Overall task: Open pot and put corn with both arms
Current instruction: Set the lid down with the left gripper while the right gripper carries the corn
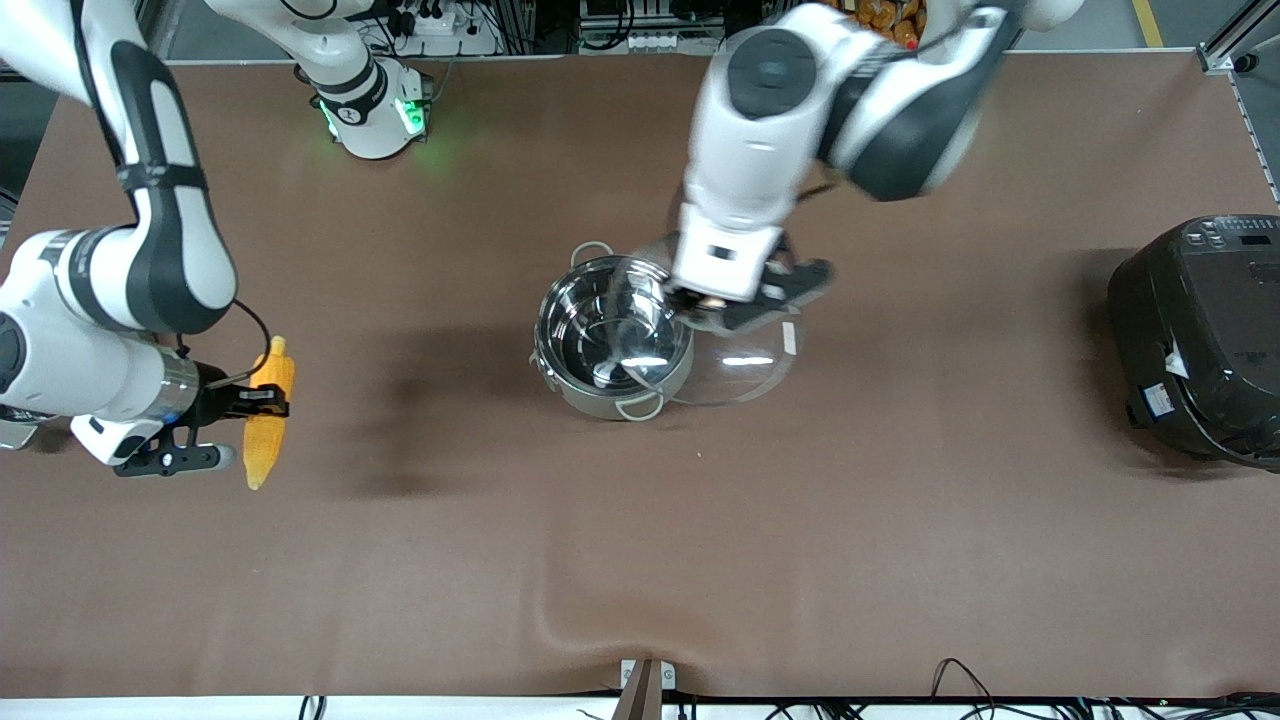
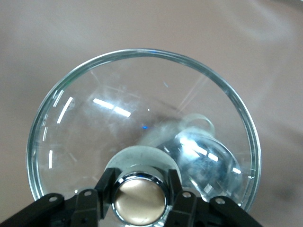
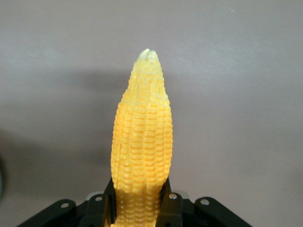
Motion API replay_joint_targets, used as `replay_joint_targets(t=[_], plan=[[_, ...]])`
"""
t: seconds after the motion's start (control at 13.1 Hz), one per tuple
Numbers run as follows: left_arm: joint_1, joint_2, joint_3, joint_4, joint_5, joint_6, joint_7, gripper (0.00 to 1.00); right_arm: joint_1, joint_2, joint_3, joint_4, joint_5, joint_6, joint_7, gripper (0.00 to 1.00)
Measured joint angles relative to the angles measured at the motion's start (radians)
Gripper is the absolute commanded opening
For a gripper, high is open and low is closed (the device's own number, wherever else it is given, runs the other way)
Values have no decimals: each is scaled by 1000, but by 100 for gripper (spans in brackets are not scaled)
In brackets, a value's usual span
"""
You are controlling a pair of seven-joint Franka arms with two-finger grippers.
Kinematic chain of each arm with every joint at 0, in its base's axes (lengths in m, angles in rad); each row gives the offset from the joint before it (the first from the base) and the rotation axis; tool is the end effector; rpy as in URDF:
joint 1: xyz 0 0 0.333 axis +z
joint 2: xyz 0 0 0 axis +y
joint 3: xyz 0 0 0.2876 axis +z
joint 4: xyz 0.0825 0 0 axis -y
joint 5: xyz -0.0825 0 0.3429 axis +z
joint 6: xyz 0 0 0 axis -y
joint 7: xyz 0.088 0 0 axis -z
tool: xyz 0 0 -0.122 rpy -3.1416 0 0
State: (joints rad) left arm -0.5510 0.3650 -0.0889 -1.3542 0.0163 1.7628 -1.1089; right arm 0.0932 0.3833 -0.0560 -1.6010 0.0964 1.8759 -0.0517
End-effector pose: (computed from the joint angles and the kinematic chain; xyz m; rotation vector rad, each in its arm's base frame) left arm 0.5066 -0.3645 0.4858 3.0109 0.7253 0.0263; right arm 0.6047 0.0345 0.3764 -3.0660 -0.0888 0.1644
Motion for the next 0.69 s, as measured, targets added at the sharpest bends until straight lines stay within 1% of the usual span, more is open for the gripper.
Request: replay_joint_targets(t=[0.15, 0.31, 0.46, 0.69], plan=[[113, -74, 1, -133, 0, 12, 170, 0, 72, -16, 1, 70, 0, -101, 125, 14], [217, -145, 1, -302, 0, 86, 337, 0, 147, -31, 2, 129, 0, -176, 249, 13], [310, -195, 2, -468, 0, 178, 470, 0, 231, -38, 3, 151, -1, -191, 370, 13], [407, -217, 2, -666, 0, 316, 570, 0, 371, -30, 4, 151, -1, -183, 536, 13]])
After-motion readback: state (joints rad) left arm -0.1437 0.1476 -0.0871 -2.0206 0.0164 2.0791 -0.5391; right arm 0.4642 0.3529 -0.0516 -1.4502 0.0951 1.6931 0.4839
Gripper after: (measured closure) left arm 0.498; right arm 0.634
